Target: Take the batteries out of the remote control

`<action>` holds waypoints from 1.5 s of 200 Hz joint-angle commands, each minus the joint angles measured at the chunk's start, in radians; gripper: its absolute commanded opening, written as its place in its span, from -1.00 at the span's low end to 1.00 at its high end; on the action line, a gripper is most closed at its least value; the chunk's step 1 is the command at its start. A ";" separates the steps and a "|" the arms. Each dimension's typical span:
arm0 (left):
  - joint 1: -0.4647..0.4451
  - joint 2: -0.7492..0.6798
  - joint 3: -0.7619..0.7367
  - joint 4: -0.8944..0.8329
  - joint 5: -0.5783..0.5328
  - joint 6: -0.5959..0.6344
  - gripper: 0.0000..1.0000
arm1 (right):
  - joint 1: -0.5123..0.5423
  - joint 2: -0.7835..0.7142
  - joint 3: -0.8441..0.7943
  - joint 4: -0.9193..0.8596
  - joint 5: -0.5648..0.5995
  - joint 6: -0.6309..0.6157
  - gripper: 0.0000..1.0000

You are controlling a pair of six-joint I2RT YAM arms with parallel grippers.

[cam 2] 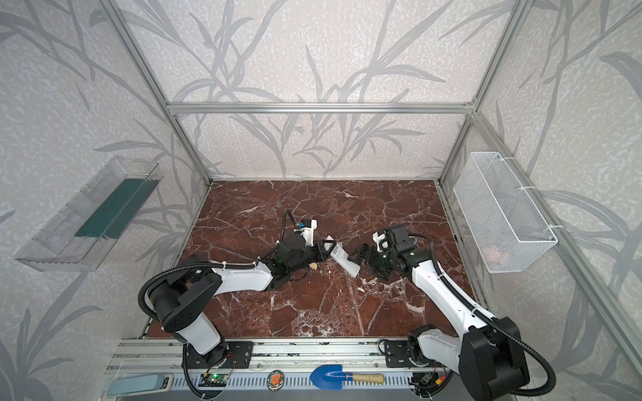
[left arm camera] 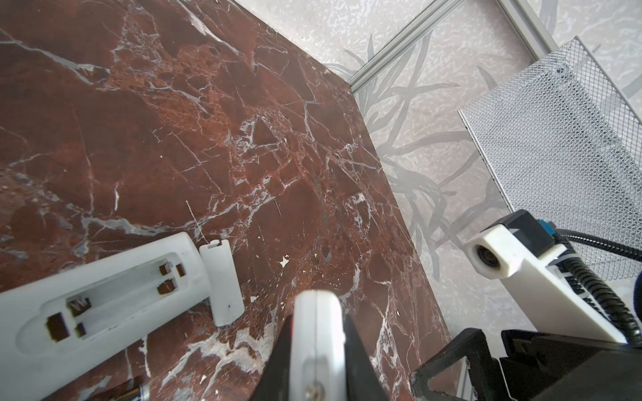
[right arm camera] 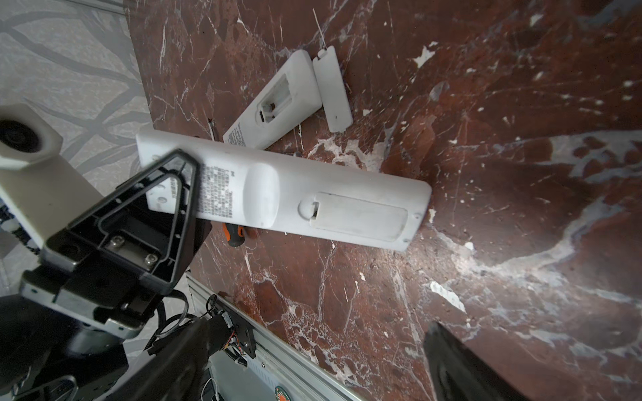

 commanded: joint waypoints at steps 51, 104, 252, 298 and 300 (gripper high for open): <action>-0.013 0.036 -0.036 0.142 -0.045 -0.080 -1.00 | 0.011 0.110 -0.082 0.223 -0.023 0.060 0.81; -0.013 0.046 -0.024 0.122 -0.019 -0.079 -1.00 | 0.011 0.186 -0.080 0.292 -0.023 0.041 0.75; -0.011 0.066 -0.013 0.118 0.002 -0.100 -1.00 | 0.013 0.314 -0.090 0.380 -0.032 0.034 0.42; -0.011 0.079 -0.004 0.119 0.017 -0.111 -1.00 | 0.042 0.325 -0.065 0.318 -0.002 -0.053 0.41; -0.011 0.079 -0.003 0.118 0.018 -0.109 -1.00 | 0.043 0.326 -0.063 0.316 -0.001 -0.054 0.41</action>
